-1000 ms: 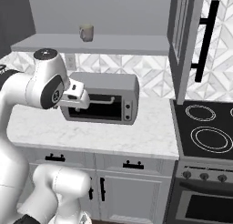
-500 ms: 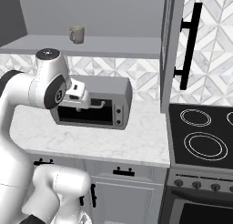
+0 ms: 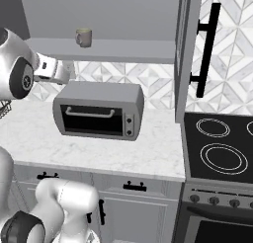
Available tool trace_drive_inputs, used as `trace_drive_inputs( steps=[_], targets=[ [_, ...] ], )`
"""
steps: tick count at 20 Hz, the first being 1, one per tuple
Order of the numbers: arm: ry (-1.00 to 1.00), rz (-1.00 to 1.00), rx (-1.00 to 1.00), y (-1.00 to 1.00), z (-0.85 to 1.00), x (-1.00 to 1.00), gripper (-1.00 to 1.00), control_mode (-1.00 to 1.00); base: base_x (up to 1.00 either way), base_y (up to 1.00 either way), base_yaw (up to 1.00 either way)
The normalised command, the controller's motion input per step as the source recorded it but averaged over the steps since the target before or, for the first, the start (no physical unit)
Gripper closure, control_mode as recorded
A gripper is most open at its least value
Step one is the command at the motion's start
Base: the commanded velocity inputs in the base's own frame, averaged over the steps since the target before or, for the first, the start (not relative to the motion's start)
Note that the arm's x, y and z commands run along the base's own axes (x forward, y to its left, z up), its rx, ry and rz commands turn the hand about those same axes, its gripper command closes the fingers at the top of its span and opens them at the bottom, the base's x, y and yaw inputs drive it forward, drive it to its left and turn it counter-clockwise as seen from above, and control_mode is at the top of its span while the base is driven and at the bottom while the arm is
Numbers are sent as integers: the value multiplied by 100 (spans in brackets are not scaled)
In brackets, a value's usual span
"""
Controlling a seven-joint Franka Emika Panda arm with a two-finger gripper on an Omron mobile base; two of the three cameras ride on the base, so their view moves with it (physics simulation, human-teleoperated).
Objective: Gather all objects into one cabinet and sort the glasses and bowls to opposite sides.
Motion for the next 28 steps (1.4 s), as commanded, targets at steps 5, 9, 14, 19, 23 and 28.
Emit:
trace_drive_inputs(
  steps=[5,9,14,19,23,28],
  targets=[
    [-24,-22,0,61,100,94,-100,-100,0,0,0],
    [-4,-10,6,0,82,100,-100,-100,0,0,0],
    [9,0,10,-10,4,100,-100,-100,0,0,0],
    [8,2,1,-1,-28,100,-100,-100,0,0,0],
    [0,0,0,0,-47,98,-100,-100,0,0,0],
    [-3,0,0,0,-26,66,-100,-100,0,0,0]
  ],
)
